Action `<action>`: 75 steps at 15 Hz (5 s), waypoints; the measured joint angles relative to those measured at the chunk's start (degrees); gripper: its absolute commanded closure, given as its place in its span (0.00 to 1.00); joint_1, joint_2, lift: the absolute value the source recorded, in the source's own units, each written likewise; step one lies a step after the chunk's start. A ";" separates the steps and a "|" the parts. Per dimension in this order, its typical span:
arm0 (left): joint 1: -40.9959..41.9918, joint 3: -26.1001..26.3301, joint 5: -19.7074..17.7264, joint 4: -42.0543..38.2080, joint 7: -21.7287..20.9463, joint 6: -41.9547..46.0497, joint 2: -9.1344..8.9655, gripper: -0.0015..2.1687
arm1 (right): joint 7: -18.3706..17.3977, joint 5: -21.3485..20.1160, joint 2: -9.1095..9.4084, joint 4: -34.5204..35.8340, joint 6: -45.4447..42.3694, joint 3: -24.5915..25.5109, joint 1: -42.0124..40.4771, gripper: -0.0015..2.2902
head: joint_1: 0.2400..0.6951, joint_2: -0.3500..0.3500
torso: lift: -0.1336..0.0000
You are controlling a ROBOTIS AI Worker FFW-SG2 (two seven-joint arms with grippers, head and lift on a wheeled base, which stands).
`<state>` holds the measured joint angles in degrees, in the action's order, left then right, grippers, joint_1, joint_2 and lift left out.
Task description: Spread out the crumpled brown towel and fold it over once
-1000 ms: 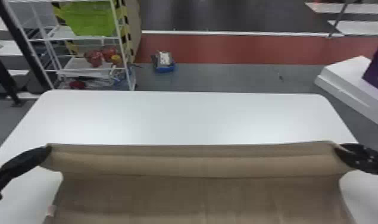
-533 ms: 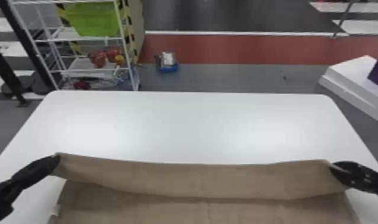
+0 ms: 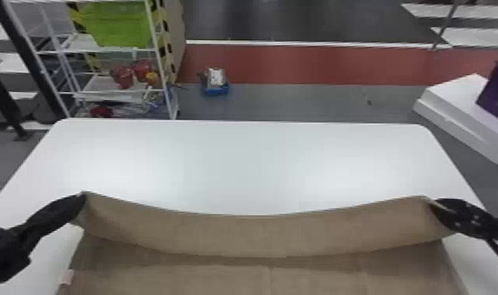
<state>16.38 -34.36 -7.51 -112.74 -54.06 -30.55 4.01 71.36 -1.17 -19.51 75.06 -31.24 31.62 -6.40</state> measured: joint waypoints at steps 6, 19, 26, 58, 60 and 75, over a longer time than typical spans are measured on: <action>-6.78 1.83 0.45 4.38 1.43 0.15 0.53 0.66 | -6.79 0.40 0.30 -9.44 -3.72 -0.63 4.89 0.59 | 1.00 0.41 | 0.08; -11.90 4.57 -0.92 12.29 1.85 6.65 2.92 0.66 | -13.57 -3.00 0.22 -22.95 -18.69 -2.43 13.33 0.59 | 1.00 0.43 | 0.08; -3.20 1.30 -4.52 7.84 1.55 13.89 2.26 0.66 | -12.70 -2.52 -1.12 -22.90 -29.62 -2.44 8.95 0.59 | 1.00 0.47 | 0.08; 13.58 -12.81 -6.18 -7.85 0.27 -19.28 0.74 0.05 | -3.60 16.63 -0.99 8.60 19.23 15.60 -17.53 0.05 | 1.00 0.26 | 0.08; 11.02 -12.30 -6.00 -9.08 0.08 -27.14 0.77 0.13 | -3.42 17.98 -0.96 9.62 23.46 17.29 -16.84 0.07 | 1.00 0.19 | 0.08; 4.46 -5.82 1.15 -11.61 -0.41 -50.43 2.67 0.62 | -3.68 14.90 -1.80 4.01 21.95 15.13 -12.18 0.08 | 1.00 0.07 | 0.08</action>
<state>20.84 -40.18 -6.36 -124.35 -54.46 -80.97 6.68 67.68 13.72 -21.30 79.07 -9.29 46.75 -18.58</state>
